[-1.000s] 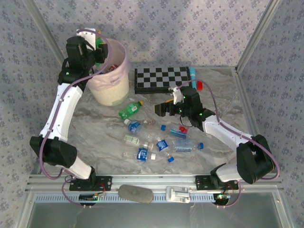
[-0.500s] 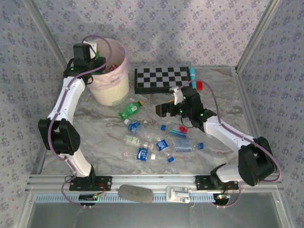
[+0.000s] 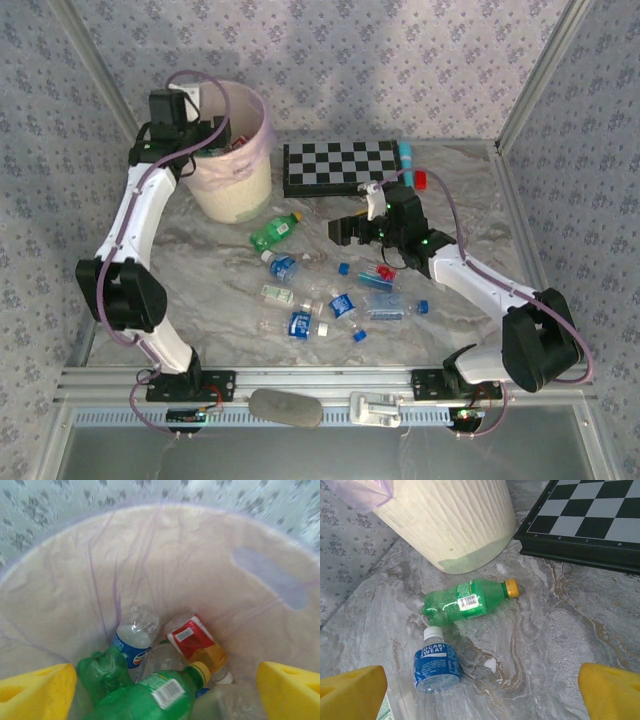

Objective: Put the plastic bottles in the bin

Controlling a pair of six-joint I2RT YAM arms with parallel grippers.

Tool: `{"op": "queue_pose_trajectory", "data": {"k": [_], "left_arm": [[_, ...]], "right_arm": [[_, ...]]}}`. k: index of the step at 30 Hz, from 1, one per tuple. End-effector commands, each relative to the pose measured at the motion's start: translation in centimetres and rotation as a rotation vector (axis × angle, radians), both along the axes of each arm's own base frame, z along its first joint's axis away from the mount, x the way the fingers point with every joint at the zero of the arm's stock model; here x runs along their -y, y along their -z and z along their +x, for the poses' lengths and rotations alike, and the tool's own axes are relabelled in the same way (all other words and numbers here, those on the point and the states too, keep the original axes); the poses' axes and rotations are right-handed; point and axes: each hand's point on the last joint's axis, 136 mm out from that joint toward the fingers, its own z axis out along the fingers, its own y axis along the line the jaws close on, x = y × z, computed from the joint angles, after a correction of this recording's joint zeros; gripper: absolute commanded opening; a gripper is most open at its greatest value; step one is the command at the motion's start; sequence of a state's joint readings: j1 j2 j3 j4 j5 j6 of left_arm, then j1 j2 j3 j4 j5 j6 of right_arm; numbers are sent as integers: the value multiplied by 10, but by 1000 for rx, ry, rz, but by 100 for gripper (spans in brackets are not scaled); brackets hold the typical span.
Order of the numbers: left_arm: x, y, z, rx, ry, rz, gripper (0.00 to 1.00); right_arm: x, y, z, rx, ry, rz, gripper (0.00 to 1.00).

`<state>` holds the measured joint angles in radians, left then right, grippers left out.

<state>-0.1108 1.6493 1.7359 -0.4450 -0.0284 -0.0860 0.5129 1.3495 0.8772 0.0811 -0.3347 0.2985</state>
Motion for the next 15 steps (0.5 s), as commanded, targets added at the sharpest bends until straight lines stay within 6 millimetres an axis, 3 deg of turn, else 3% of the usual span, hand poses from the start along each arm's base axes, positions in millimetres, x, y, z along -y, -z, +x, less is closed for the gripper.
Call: {"op": "queue_pose_trajectory", "data": {"k": [1,6,9,13,15], "left_arm": [[23,-70,-39,170,84,-94,94],[57,-81,-81,232,179,-138,95],[82,-75,-101,240,247,-160,96],[108,-46,-117,179,318,-227,96],[121,-20,-121,120,349,-256,97]], "right_arm": [[9,-5,3,29,41,-18,100],[20,-1,12,18,105,-26,100],[27,3,18,3,146,-18,100],[33,8,21,-13,178,7,100],[35,8,22,-20,186,26,100]]}}
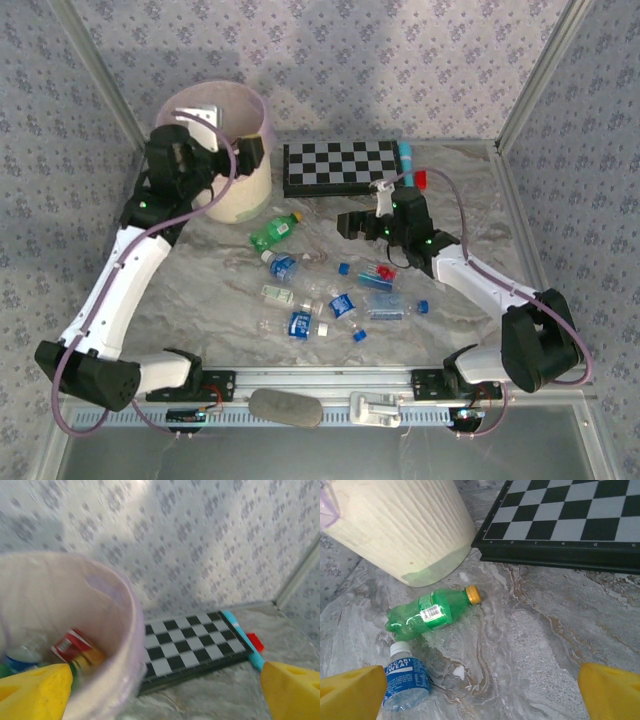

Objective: Put the plastic bottles in the bin

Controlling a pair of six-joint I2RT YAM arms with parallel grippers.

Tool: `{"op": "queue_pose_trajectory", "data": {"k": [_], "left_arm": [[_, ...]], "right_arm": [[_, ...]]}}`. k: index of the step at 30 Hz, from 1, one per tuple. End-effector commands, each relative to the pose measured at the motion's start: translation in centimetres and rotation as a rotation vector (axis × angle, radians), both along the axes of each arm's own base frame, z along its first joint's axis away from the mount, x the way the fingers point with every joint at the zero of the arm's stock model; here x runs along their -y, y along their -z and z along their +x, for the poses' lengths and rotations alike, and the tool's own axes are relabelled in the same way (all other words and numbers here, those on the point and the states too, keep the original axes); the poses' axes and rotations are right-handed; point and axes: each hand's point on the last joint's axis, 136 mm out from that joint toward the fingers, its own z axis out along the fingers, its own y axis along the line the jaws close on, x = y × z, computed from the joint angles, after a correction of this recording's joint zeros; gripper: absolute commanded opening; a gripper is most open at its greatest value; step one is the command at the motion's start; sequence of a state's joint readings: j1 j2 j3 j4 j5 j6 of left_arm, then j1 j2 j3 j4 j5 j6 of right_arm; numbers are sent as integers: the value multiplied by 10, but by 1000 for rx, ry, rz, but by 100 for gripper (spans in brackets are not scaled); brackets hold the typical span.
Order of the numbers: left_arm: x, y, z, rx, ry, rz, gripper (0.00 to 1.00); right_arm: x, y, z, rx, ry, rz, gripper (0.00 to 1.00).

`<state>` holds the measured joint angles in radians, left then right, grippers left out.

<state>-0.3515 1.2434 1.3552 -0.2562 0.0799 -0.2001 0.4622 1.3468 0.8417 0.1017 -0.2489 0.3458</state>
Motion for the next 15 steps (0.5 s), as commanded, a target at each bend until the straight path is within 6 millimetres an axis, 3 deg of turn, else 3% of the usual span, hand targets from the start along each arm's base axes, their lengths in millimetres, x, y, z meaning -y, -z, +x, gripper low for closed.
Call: {"op": "queue_pose_trajectory", "data": {"k": [1,6,9,15], "left_arm": [[21,37,-3,-93,65,-64,97],[48,120,-9,-343,152,-44,96],[63,159,-15,-444,204,40,95],[69,213,-6,-586,191,254,94]], "right_arm": [[6,-5,4,5,41,43,100],[10,-5,5,2,55,62,100],[13,-2,7,-4,70,72,100],[11,1,7,-18,66,94,100]]}}
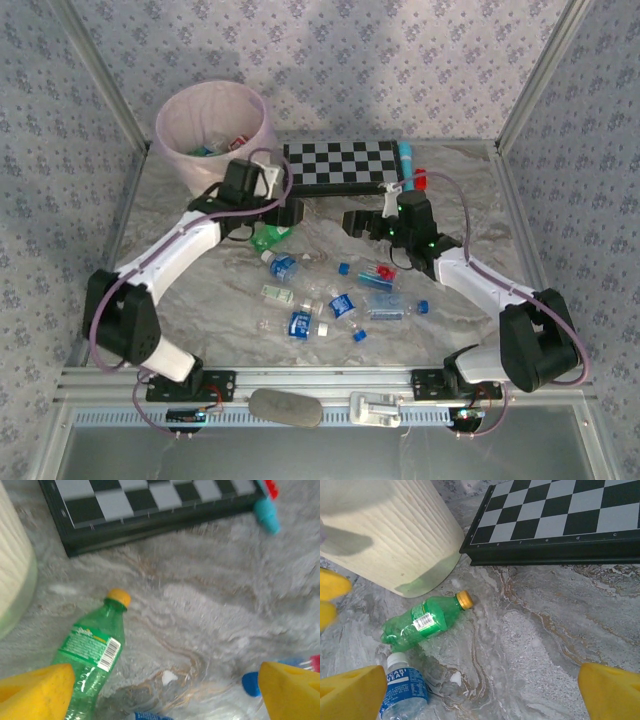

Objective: Put the plastic bottles in the bin

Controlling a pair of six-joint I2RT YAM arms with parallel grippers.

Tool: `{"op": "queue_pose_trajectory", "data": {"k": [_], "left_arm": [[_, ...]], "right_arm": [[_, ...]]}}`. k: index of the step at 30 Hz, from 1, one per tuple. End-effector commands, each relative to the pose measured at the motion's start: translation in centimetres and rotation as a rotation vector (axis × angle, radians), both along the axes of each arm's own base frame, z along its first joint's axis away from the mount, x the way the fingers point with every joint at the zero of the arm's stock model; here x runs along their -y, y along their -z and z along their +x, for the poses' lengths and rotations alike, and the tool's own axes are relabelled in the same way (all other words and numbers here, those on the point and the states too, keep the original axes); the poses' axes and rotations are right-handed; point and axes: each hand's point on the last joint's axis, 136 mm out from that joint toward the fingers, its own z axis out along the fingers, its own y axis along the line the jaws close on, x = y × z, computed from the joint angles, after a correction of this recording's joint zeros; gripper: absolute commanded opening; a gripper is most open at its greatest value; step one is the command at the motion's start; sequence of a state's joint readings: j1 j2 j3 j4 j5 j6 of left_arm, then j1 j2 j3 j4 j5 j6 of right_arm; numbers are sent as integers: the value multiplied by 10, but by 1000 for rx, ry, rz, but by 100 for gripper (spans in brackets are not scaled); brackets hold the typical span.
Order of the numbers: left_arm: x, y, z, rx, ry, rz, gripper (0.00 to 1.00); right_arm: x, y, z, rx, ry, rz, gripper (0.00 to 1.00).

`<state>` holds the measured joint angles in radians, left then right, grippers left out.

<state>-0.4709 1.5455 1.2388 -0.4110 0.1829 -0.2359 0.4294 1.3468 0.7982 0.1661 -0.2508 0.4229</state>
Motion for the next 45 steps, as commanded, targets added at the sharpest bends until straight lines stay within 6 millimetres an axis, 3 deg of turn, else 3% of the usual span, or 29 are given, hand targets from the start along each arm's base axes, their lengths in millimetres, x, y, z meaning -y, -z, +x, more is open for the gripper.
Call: {"op": "queue_pose_trajectory", "data": {"k": [1,12,22,26,32,38,45], "left_arm": [[0,10,4,-25,34,123,94],[-9,71,27,-103,46,384,93],[-23,117,33,-156,20,509,92],[-23,133,31,-191,38,525,85],[-23,142,31,-203,40,527,72],[-23,143,32,-198,40,529,67],[-19,129,35,-161,37,509,52]], "right_arm": [[0,-4,1,9,2,31,100],[8,-4,-1,13,22,19,100],[10,-2,-1,8,26,16,100],[10,-1,-2,5,27,15,100],[12,-2,-2,7,31,14,100],[13,-3,-2,10,33,11,100],[14,-4,-4,12,36,10,100]]}}
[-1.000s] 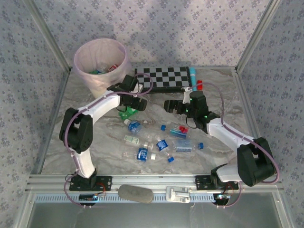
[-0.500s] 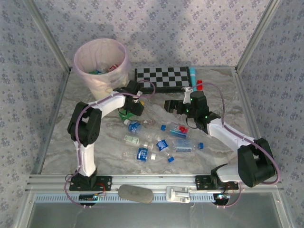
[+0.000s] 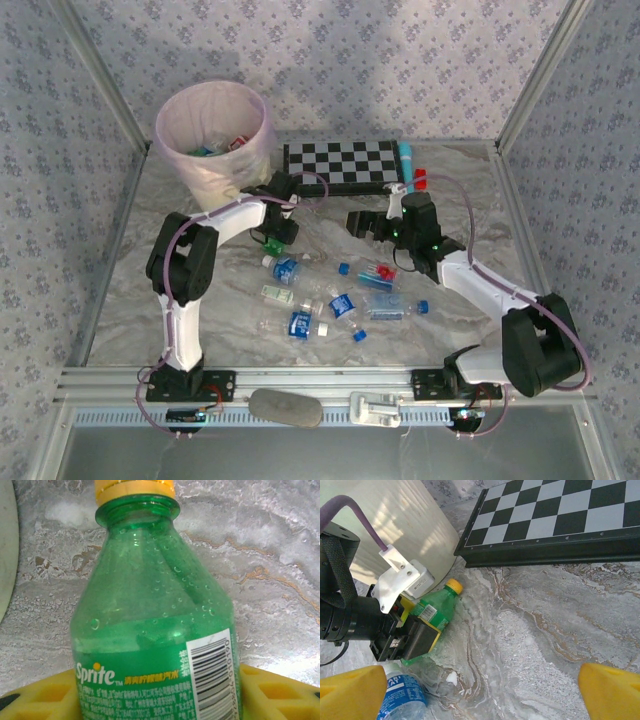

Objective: Put the plastic bottles in the bin

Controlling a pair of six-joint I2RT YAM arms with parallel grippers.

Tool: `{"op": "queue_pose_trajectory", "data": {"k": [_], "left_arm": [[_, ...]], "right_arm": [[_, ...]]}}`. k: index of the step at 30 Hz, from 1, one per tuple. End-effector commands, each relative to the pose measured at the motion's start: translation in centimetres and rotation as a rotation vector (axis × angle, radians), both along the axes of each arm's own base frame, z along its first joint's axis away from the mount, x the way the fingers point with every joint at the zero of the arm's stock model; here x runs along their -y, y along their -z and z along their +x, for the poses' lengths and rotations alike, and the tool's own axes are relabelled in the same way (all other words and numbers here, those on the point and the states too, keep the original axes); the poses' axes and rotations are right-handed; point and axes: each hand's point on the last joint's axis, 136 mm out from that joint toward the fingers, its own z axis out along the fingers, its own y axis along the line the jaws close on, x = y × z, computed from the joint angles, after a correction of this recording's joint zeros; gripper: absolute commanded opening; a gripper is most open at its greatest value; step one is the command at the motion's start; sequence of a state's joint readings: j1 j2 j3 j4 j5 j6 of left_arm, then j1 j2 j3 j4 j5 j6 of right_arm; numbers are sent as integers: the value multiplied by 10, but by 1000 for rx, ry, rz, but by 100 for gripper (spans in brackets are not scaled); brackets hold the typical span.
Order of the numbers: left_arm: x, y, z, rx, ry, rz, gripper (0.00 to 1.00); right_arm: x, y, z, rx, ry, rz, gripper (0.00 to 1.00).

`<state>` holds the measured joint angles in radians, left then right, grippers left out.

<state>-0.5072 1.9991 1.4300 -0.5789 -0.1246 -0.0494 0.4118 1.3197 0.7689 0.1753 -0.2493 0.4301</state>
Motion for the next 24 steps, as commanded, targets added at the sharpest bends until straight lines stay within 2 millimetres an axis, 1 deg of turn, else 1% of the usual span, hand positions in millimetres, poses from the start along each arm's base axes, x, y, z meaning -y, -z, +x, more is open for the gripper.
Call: {"op": "queue_pose_trajectory", "data": {"k": [1,5,7,10,14,18,22,24], "left_arm": [[6,-19,5,46,10,-15,52],[12,-45,6,96,16,-43,51],[17,-64,6,131,24,-68,51],[26,-100,5,196,37,-131,51],[37,-158,4,304,47,-258,50],[40,-220,2,436,69,-355,50],[35,-283,1,583,84,-435,49],[27,-311,3,654,79,-476,49]], "right_arm": [[5,-4,-2,10,14,3,100],[5,-4,-1,10,15,5,100],[5,-4,-2,11,17,5,100],[5,-3,-1,11,19,7,100],[4,-4,0,15,16,10,100],[5,-3,0,14,17,11,100],[6,-2,0,10,18,13,100],[5,-2,0,11,13,17,100]]}}
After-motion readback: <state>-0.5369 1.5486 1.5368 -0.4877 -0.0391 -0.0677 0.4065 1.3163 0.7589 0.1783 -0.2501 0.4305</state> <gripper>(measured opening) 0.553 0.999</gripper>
